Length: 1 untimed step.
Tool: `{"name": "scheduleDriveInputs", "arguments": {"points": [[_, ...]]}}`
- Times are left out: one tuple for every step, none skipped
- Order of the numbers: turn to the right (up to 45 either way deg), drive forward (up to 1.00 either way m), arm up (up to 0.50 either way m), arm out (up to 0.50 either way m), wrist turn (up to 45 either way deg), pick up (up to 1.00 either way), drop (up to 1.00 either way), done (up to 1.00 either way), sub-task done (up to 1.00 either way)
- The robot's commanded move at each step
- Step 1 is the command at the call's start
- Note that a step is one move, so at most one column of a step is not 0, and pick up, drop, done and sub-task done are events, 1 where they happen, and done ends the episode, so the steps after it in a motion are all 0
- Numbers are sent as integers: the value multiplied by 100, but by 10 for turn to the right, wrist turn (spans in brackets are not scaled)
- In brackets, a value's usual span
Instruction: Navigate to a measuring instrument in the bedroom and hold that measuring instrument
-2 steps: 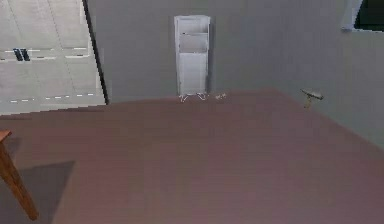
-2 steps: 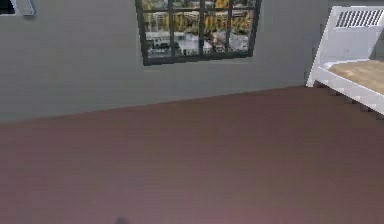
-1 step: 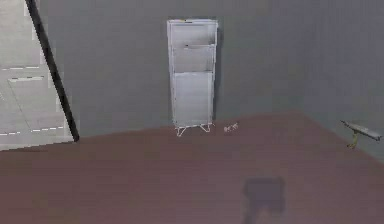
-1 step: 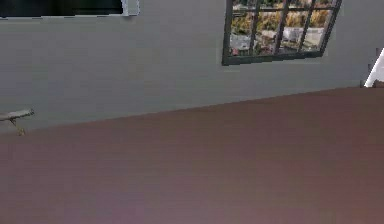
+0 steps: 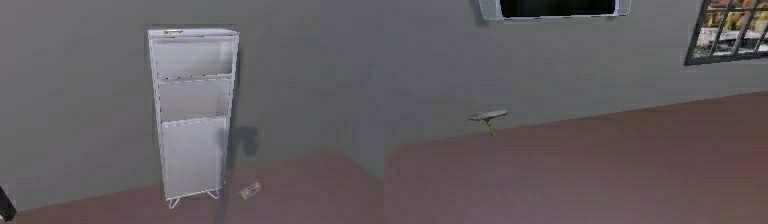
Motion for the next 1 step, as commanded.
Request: {"name": "scheduleDriveInputs", "arguments": {"points": [[30, 0, 0, 0, 0, 0, 0, 0, 0]]}}
